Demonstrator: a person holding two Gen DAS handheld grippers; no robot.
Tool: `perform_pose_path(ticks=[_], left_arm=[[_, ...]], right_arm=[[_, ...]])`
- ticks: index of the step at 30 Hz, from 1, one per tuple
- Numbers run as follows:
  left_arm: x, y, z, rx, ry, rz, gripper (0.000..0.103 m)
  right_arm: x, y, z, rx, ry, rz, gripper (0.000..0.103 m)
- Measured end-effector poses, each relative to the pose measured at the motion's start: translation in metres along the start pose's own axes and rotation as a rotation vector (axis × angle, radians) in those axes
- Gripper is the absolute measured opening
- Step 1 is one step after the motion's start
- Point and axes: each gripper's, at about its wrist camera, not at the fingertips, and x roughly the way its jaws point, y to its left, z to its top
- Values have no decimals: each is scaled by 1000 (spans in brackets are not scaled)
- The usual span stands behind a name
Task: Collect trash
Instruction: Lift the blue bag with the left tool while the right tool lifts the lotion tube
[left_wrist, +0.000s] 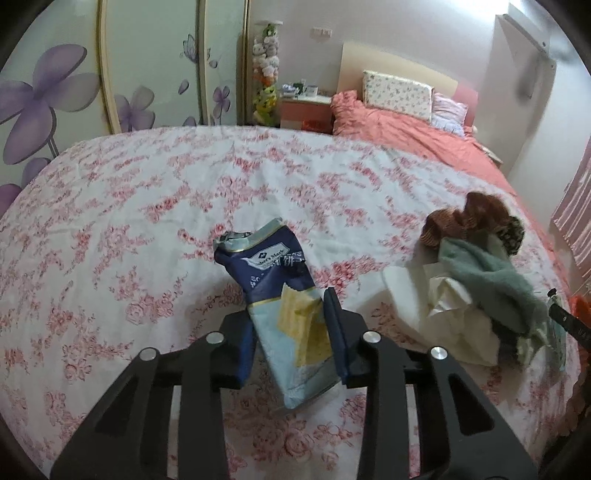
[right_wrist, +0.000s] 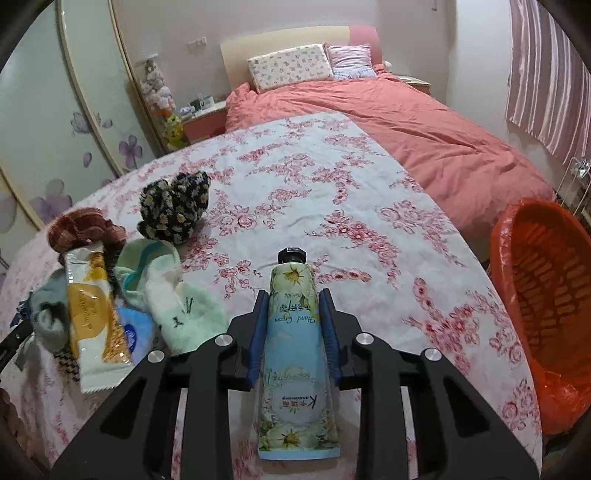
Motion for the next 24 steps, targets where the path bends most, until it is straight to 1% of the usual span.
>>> perform_pose_path(ticks=[7,13,19,24], left_arm=[[-27,-9,5,15,-46,-35,34],[-55,-29,7,46,-85,-88,34],[-83,-63,8,100,-122,-160,34],[-101,-96,4,149,-142,-227,34]], right_arm=[[-29,-7,-2,20,-50,51,28],[-53,-13,0,38,-88,87,28],[-78,-22,0,52,-134,111,28],[-100,-34,-3,64,-176,99,28]])
